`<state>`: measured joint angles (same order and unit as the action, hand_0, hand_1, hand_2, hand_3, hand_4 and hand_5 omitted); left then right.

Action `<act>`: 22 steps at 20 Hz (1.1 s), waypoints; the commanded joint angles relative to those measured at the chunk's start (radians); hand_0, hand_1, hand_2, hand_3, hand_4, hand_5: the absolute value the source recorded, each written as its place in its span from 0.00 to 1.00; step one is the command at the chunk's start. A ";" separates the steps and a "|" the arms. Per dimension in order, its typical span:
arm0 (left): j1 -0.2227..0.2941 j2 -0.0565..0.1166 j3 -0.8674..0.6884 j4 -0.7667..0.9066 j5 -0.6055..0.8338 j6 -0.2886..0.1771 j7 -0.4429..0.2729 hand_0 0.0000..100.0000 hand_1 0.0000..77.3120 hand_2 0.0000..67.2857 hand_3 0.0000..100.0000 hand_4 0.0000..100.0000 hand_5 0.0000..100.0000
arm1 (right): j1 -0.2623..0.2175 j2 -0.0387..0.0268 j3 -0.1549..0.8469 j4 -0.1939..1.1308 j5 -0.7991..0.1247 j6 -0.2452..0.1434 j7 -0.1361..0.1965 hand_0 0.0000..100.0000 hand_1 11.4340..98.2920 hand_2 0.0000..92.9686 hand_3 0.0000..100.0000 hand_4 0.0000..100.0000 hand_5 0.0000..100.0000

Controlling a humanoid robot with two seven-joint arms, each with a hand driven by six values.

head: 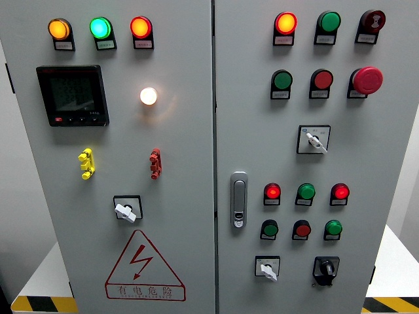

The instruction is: Trip black knob to open circuit

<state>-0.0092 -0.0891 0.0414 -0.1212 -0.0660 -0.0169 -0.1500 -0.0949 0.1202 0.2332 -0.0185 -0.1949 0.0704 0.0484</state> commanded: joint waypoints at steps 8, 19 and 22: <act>0.000 0.000 0.000 0.000 0.000 0.000 0.000 0.00 0.04 0.19 0.21 0.07 0.02 | -0.008 0.0010 0.527 0.023 -0.533 0.014 -0.073 0.75 0.23 0.06 0.11 0.06 0.13; 0.000 0.000 0.000 0.000 0.000 0.000 0.000 0.00 0.04 0.19 0.21 0.07 0.02 | 0.059 -0.0205 0.473 -0.026 -0.422 0.066 -0.090 0.74 0.23 0.06 0.11 0.06 0.13; 0.000 0.000 0.000 0.000 0.000 0.000 0.000 0.00 0.04 0.19 0.21 0.07 0.02 | 0.073 -0.0495 0.520 -0.012 -0.422 0.075 -0.093 0.74 0.23 0.06 0.11 0.06 0.13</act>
<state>-0.0092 -0.0891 0.0414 -0.1212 -0.0660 -0.0169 -0.1504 -0.0304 0.0869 0.7328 -0.0396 -0.6185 0.1417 -0.0413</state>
